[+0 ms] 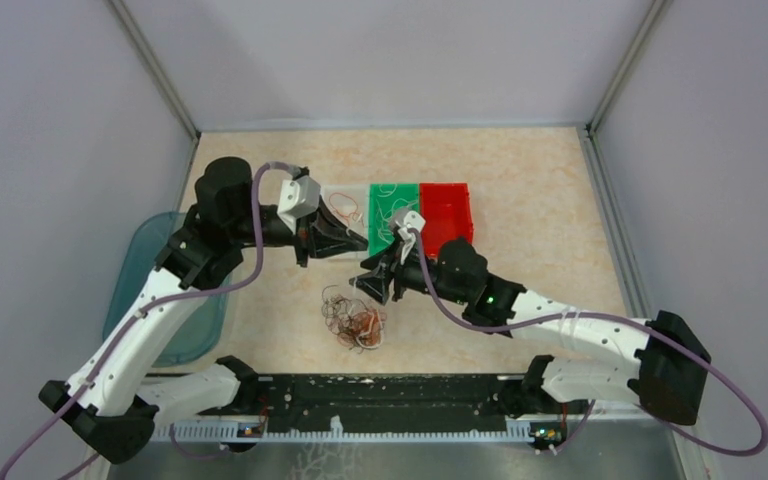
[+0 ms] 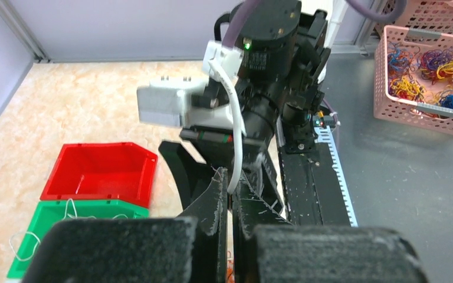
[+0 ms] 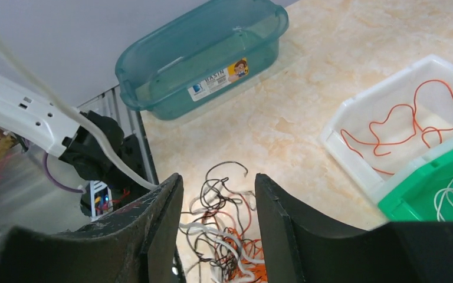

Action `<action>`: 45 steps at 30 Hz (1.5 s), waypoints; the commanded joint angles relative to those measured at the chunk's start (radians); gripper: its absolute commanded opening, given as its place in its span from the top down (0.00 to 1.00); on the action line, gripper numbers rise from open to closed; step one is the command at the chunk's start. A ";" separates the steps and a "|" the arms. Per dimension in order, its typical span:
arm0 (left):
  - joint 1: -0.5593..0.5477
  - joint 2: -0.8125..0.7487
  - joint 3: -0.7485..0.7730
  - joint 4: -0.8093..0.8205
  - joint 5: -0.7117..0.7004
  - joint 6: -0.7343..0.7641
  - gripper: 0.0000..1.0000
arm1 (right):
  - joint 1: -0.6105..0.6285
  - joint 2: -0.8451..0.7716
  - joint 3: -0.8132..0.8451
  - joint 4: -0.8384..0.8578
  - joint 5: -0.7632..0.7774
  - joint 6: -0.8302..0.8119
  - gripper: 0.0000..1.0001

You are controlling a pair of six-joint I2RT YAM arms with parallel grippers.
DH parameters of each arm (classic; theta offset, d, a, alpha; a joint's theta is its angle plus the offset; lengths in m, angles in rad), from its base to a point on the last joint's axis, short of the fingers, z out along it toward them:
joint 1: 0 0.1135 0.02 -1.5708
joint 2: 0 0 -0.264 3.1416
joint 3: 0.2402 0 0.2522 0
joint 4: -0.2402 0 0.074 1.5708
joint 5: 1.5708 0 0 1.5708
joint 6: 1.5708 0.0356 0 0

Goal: Untangle the cables
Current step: Untie the cable.

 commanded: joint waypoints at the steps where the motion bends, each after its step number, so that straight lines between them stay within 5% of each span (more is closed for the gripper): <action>1: -0.013 0.008 0.062 0.004 0.031 -0.014 1.00 | 0.013 0.030 0.039 0.053 0.003 -0.005 0.51; 20: -0.013 0.084 0.416 0.120 -0.069 0.142 1.00 | 0.013 0.042 -0.153 0.137 0.150 0.043 0.53; 32: -0.014 0.080 0.492 0.470 -0.263 0.269 1.00 | 0.013 0.024 -0.230 0.137 0.256 0.049 0.52; 38: -0.013 0.116 0.565 0.610 -0.317 0.348 1.00 | 0.013 -0.032 -0.207 0.059 0.316 0.023 0.47; 45: -0.013 0.126 0.596 0.551 -0.259 0.355 0.99 | 0.014 -0.189 -0.146 0.052 0.292 -0.042 0.35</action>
